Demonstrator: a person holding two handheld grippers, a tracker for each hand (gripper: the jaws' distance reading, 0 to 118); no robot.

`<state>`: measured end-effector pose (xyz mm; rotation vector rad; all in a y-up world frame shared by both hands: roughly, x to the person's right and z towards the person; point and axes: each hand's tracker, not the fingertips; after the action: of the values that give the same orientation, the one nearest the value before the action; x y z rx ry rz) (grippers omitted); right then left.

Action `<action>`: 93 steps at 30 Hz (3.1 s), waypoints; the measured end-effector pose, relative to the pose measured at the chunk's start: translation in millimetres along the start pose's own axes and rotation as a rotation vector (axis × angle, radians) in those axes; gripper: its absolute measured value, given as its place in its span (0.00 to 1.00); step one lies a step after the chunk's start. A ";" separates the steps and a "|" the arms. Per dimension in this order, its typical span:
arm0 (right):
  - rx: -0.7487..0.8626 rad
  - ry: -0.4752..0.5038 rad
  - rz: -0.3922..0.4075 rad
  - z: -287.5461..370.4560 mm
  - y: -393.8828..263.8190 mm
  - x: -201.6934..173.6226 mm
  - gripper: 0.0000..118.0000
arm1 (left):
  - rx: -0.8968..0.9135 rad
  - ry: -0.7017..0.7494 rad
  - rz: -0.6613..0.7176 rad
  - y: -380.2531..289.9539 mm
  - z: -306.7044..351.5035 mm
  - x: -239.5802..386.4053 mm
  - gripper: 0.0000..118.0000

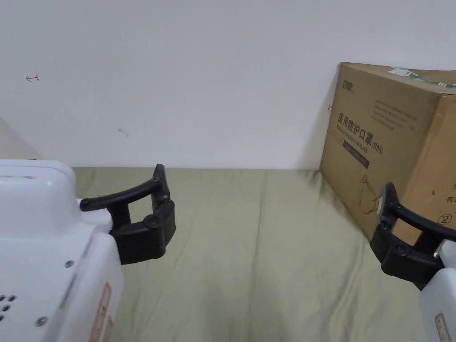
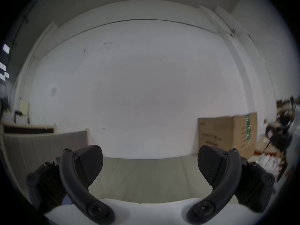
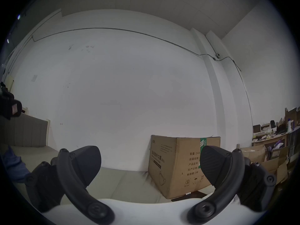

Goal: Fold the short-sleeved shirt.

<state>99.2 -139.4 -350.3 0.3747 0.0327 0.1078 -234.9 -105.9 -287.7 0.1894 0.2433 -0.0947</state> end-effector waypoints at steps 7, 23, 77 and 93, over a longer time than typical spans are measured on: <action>-0.054 0.005 0.035 -1.9 -1.2 -8.2 1.00 | -0.082 0.017 0.034 -5.6 -2.5 1.4 0.98; -0.072 0.028 -0.006 -3.2 5.8 -13.7 1.00 | -0.103 0.095 0.101 -8.0 -0.6 -19.2 0.98; -0.266 0.442 -0.199 -26.0 11.0 -115.2 0.00 | -0.326 0.386 0.036 -4.2 83.1 -115.9 0.00; -0.312 1.243 -0.266 55.4 49.1 -374.9 0.00 | -0.482 1.021 0.134 -19.8 255.5 -243.7 0.00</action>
<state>-275.4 -155.8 -276.3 -0.0590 1.2753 0.0671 -413.8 -158.6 12.7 -0.2472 1.2538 0.2063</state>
